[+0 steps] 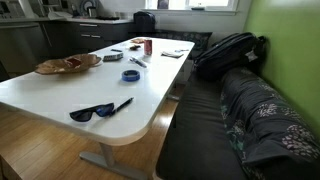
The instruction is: Put the red wagon on the table.
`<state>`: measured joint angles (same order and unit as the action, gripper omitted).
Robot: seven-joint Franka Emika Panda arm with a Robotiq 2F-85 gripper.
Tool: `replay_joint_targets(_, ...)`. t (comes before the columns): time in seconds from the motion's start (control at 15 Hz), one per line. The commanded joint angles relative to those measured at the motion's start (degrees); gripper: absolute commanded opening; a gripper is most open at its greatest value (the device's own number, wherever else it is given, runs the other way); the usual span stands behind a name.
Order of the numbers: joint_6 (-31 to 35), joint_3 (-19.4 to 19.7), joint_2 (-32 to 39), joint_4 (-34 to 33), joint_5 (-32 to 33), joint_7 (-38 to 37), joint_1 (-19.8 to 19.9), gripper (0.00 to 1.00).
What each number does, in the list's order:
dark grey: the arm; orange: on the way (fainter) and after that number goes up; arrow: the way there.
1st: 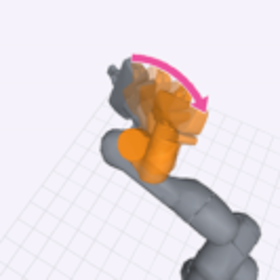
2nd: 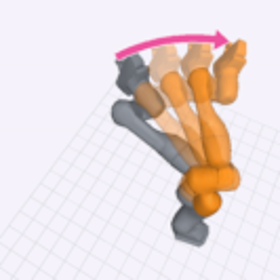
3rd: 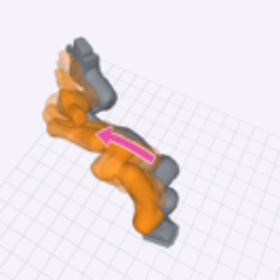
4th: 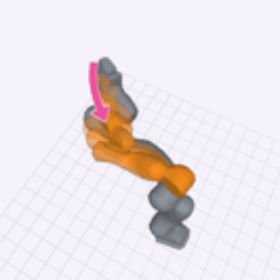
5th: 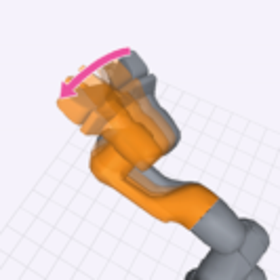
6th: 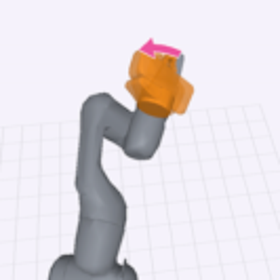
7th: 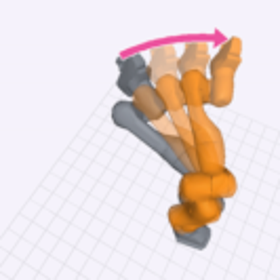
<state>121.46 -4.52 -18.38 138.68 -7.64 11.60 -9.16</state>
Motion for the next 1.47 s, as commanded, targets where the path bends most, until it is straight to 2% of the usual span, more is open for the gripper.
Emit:
replay_joint_targets(0.0, -1.0, -0.5, 0.5, 1.7, -7.8, 7.5, -5.1, 1.0)
replay_joint_targets(0.2, -2.3, -0.7, 1.5, 2.3, -13.9, 14.6, -8.5, 1.0)
replay_joint_targets(0.33, -6.0, 0.2, 2.9, 1.5, -14.9, 20.6, -8.8, 1.0)
replay_joint_targets(0.53, -11.3, 0.8, 4.5, 0.9, -8.4, 28.5, -6.5, 1.0)
replay_joint_targets(0.67, -11.7, 0.7, 6.6, 0.6, -5.5, 34.0, -5.7, 1.0)
replay_joint_targets(0.8, -8.0, -0.4, 7.7, 0.4, -0.2, 34.7, -4.5, 1.0)
replay_joint_targets(0.87, -9.8, -0.2, 6.0, 1.2, -3.7, 33.0, -4.7, 1.0)
replay_joint_targets(1.07, -8.6, -0.5, 7.4, 0.5, -1.6, 34.0, -4.2, 1.0)
replay_joint_targets(1.2, -2.1, -1.8, 7.8, 1.5, -0.7, 39.3, -5.7, 1.0)
replay_joint_targets(1.4, 9.3, -4.7, 13.1, 1.4, -0.9, 43.4, -7.4, 1.0)
